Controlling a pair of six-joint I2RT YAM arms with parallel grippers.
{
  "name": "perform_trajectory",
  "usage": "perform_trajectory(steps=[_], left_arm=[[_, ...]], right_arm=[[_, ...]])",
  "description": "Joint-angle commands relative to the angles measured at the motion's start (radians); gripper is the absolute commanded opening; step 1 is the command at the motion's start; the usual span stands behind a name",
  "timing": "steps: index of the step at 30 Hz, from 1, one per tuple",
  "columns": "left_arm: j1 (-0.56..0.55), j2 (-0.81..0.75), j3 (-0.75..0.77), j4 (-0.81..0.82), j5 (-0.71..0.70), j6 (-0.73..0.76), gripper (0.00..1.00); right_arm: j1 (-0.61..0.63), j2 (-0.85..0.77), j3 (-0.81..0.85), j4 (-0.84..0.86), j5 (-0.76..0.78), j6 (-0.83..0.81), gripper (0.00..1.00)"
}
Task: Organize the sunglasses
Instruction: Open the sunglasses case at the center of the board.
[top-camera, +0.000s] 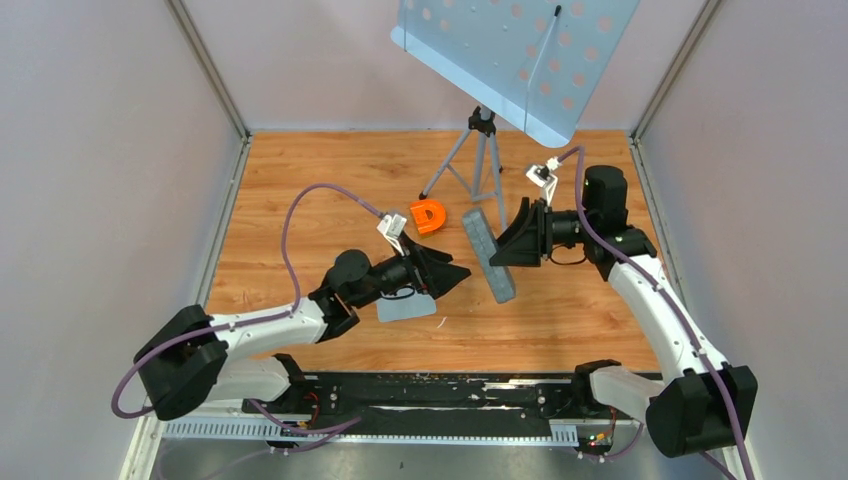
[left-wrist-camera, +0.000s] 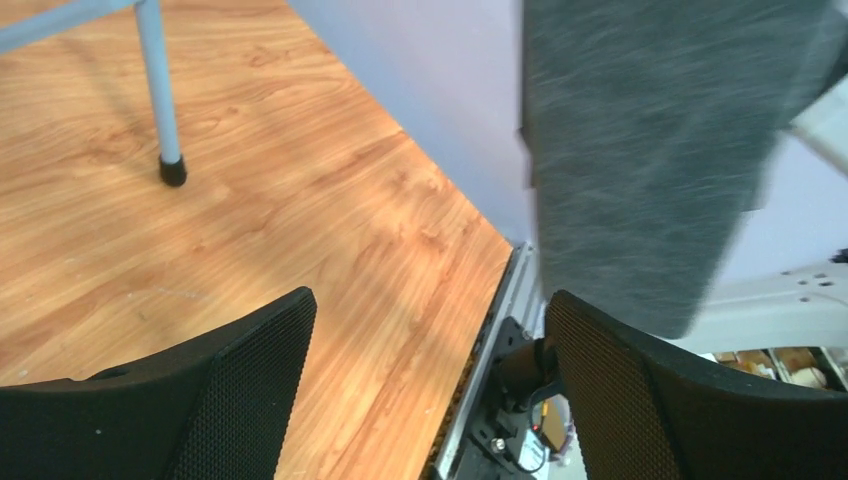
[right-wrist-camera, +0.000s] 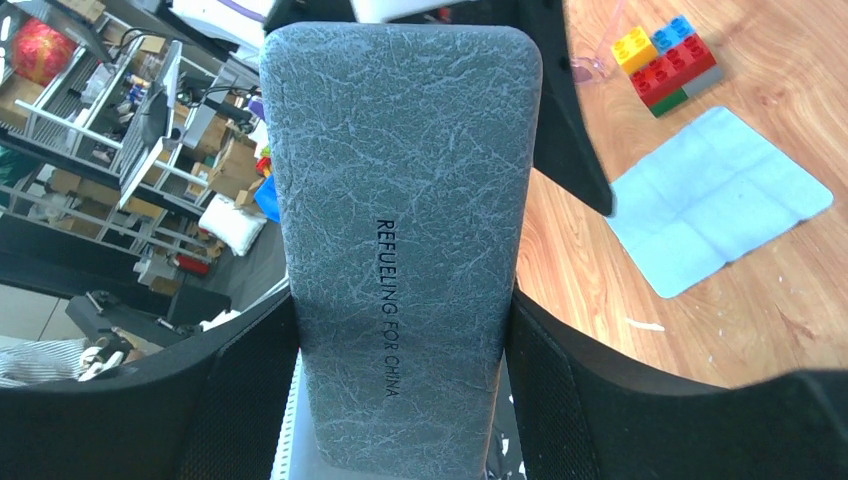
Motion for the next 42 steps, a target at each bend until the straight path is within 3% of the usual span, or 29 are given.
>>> perform_trajectory(steps=[1, 7, 10, 15, 20, 31, 42], left_arm=[[-0.02, -0.098, 0.005, 0.075, 0.022, 0.066, 0.94], [-0.024, -0.112, 0.105, -0.013, 0.027, 0.152, 1.0], [-0.024, -0.053, 0.142, -0.041, -0.002, 0.115, 1.0], [-0.028, 0.024, 0.159, 0.052, 0.01, 0.016, 0.99], [-0.036, 0.062, 0.188, 0.047, 0.011, 0.011, 0.98], [-0.036, 0.065, 0.157, -0.042, -0.047, 0.026, 0.94], [-0.034, -0.006, 0.08, -0.234, -0.164, 0.08, 0.92]], right_arm=[[-0.015, -0.01, -0.052, 0.043, 0.036, 0.016, 0.0], [-0.014, -0.013, -0.079, 0.044, 0.048, -0.006, 0.0], [-0.015, -0.023, -0.075, 0.045, 0.031, -0.004, 0.0], [-0.014, -0.041, -0.08, 0.045, 0.012, -0.002, 0.0], [-0.014, -0.039, -0.086, 0.045, 0.017, -0.003, 0.0], [-0.022, -0.048, -0.063, 0.129, -0.057, 0.088, 0.0], [-0.025, -0.059, -0.046, 0.151, -0.105, 0.127, 0.0]])
